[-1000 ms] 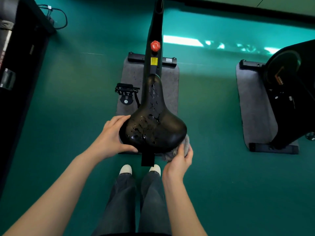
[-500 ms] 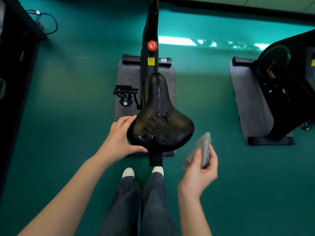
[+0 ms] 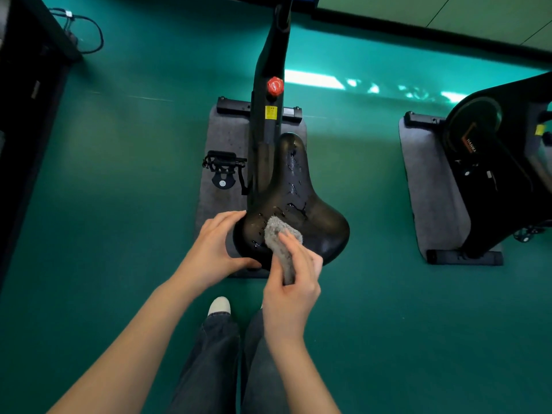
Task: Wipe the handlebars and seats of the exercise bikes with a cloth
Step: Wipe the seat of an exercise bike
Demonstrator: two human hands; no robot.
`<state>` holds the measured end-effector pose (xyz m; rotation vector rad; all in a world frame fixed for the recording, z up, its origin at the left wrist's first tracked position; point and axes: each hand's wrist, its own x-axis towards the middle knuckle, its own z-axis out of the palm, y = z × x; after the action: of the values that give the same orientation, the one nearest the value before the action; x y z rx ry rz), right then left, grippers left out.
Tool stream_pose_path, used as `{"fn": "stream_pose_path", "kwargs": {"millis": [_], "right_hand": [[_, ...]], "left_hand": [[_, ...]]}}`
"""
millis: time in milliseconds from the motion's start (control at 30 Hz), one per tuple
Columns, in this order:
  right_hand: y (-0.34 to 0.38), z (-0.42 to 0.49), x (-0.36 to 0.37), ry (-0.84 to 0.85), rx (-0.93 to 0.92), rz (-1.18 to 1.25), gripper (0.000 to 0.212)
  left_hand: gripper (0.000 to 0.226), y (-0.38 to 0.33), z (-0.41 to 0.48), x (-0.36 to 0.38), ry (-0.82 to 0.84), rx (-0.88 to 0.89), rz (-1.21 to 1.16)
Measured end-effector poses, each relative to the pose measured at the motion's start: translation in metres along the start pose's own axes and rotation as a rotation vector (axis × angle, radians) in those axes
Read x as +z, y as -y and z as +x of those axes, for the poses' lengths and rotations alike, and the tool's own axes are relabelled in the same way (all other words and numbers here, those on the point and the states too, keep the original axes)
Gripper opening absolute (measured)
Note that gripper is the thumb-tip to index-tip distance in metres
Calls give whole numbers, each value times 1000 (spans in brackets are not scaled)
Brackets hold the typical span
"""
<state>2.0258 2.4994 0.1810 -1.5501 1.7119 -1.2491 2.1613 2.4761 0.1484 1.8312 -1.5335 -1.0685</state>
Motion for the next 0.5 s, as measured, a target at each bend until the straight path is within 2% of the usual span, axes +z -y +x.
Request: {"fn": "stream_pose_path", "kwargs": {"millis": [167,267,367,500], "right_hand": [[-9,80,-18,-86,33,27,34],[-22,119,-16,46,119,-62,32],[-30,118,-6,238,85,-208,31],[-25,99,-5,207,-17,-234,31]], "left_hand": [[95,1,2,1,14,-36,-31],[96,1,2,1,29,-61,-51],[97,2,3,0,28,-67,-56],[98,2,3,0,29,-66,-58]]}}
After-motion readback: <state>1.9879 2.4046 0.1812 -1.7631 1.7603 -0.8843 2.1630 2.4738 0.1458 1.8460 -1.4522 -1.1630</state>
